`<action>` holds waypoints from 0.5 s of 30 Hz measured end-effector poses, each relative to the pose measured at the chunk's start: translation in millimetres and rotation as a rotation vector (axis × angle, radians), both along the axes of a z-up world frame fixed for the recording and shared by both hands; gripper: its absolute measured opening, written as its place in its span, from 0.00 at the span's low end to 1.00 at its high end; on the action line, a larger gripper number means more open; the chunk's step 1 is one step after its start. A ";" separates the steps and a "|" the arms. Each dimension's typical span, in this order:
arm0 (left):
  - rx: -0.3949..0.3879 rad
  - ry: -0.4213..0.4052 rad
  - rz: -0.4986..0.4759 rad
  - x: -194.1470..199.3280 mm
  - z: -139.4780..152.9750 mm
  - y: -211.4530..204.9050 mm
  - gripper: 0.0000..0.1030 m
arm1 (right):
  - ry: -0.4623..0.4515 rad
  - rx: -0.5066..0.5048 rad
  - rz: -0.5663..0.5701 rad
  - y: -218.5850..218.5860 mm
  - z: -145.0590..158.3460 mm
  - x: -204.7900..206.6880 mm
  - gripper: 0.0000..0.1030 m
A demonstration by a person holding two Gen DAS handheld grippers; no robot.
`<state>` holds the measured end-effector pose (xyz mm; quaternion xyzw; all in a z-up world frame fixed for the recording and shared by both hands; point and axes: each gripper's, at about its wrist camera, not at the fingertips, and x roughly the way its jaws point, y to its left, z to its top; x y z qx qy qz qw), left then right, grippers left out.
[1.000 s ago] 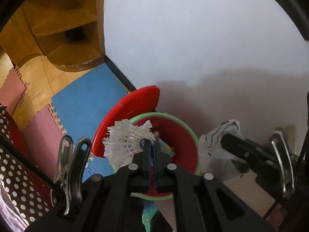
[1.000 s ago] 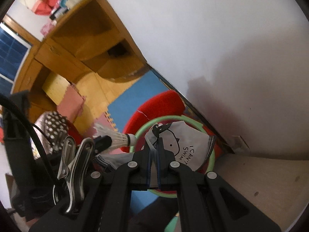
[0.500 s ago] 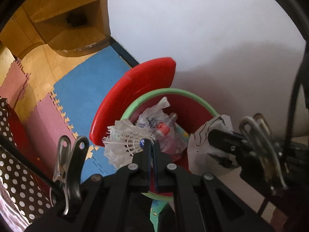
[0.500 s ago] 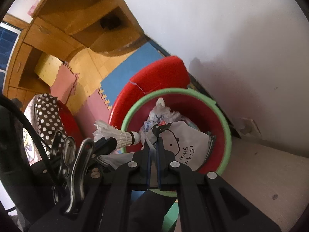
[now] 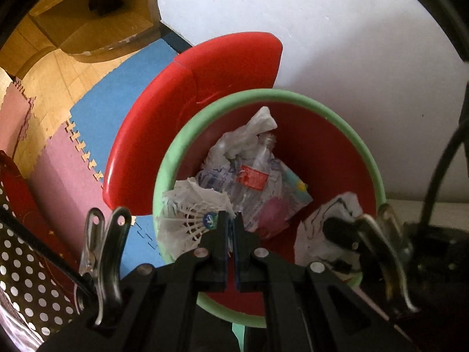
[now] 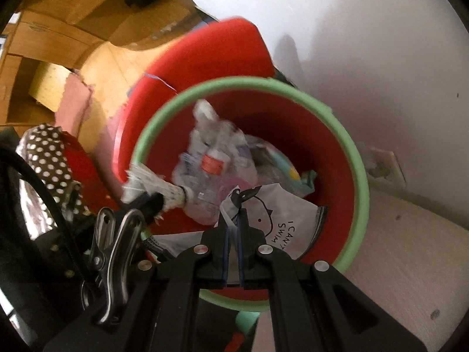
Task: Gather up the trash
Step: 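Open both grippers to drop the shuttlecock and bag into the bucket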
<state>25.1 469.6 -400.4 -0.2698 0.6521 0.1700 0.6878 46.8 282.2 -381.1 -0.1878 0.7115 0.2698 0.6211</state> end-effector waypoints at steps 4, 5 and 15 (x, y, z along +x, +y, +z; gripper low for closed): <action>0.001 0.020 -0.007 2.8 -9.6 -0.7 0.03 | 0.027 0.004 -0.042 -3.6 -10.0 2.8 0.05; -0.001 0.023 -0.006 3.9 -11.2 -0.2 0.03 | 0.026 -0.003 -0.040 -3.3 -12.8 3.6 0.05; 0.011 0.036 -0.028 11.2 -14.6 9.3 0.31 | 0.060 -0.020 -0.091 -7.4 -33.6 10.6 0.06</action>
